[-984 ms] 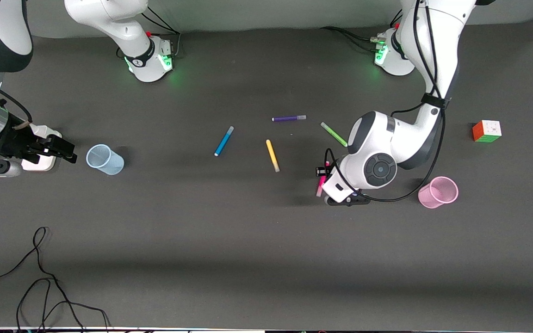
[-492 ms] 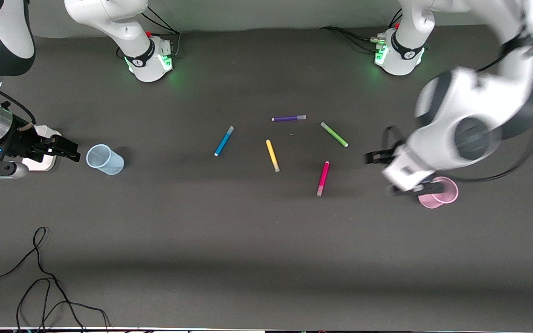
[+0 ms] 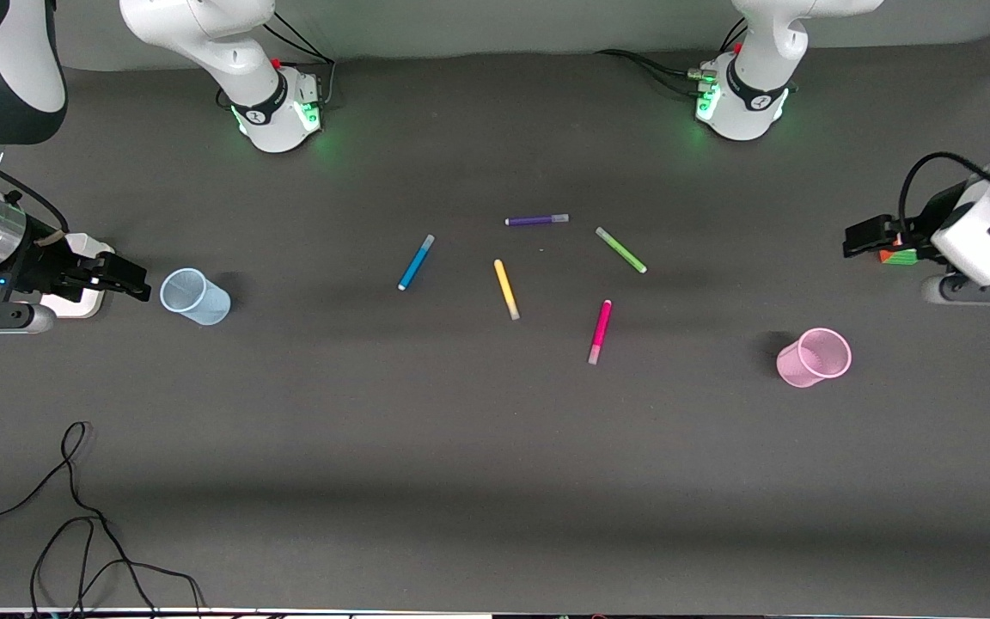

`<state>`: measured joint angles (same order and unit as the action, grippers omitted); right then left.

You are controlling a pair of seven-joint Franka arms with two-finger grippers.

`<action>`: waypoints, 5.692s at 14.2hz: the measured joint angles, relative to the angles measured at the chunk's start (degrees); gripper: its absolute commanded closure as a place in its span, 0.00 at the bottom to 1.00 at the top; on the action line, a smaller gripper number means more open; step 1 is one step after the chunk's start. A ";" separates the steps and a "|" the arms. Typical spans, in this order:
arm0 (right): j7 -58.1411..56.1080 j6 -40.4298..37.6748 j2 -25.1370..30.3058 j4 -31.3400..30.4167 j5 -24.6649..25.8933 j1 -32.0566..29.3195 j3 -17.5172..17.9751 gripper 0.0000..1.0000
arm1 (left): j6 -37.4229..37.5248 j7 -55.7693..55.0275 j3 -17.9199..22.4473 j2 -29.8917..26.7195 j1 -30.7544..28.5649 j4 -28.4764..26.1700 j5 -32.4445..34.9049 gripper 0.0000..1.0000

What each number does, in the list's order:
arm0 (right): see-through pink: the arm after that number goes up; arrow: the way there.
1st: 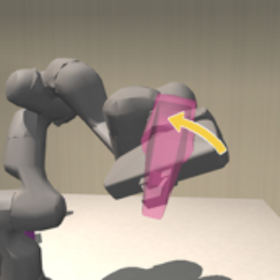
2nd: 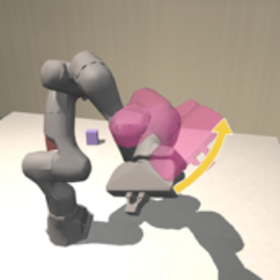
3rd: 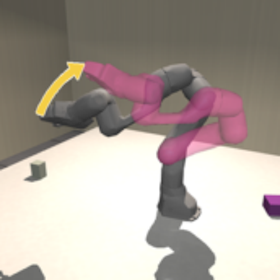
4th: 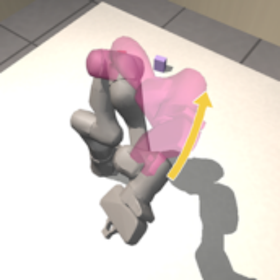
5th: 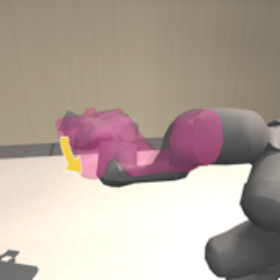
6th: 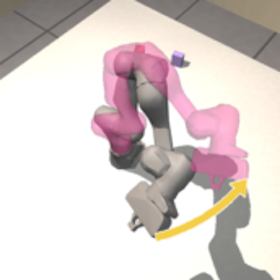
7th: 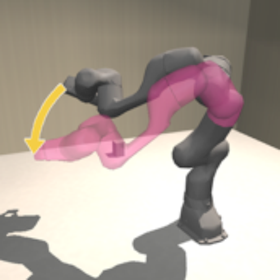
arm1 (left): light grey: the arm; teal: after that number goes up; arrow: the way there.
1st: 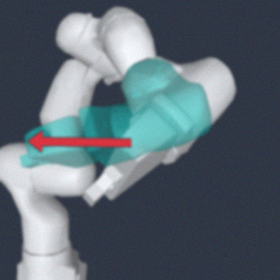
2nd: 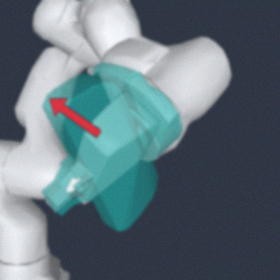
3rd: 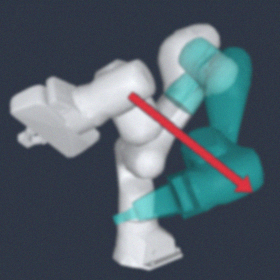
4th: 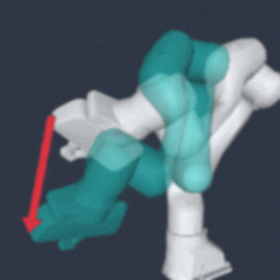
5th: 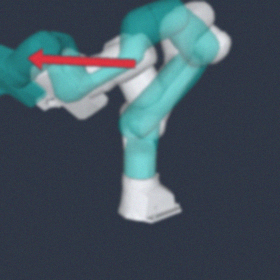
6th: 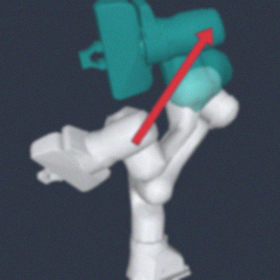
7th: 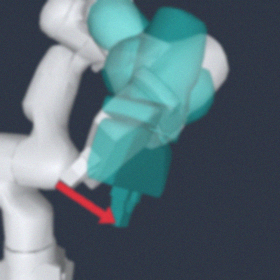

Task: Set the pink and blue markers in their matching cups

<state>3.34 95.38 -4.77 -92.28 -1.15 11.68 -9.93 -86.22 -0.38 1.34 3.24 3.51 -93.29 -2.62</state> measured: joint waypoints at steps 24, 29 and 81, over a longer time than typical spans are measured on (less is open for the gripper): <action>13.85 -3.21 -12.62 -3.16 -11.47 10.60 0.97 0.00 | -1.06 1.66 0.32 -0.38 -0.19 0.07 2.22 0.00; 17.86 -0.44 -24.36 -4.12 -20.05 12.68 3.55 0.00 | -1.05 3.82 0.37 -0.38 -0.19 0.07 2.29 0.00; 30.89 8.61 -7.01 -15.55 -3.71 7.58 11.09 1.00 | -44.74 1.10 -19.71 18.75 9.22 -21.40 3.19 0.01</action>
<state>34.23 103.99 -11.77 -107.83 -4.85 19.26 1.17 -130.96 0.72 -18.37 21.99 12.73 -114.69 0.57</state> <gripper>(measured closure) 0.819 0.009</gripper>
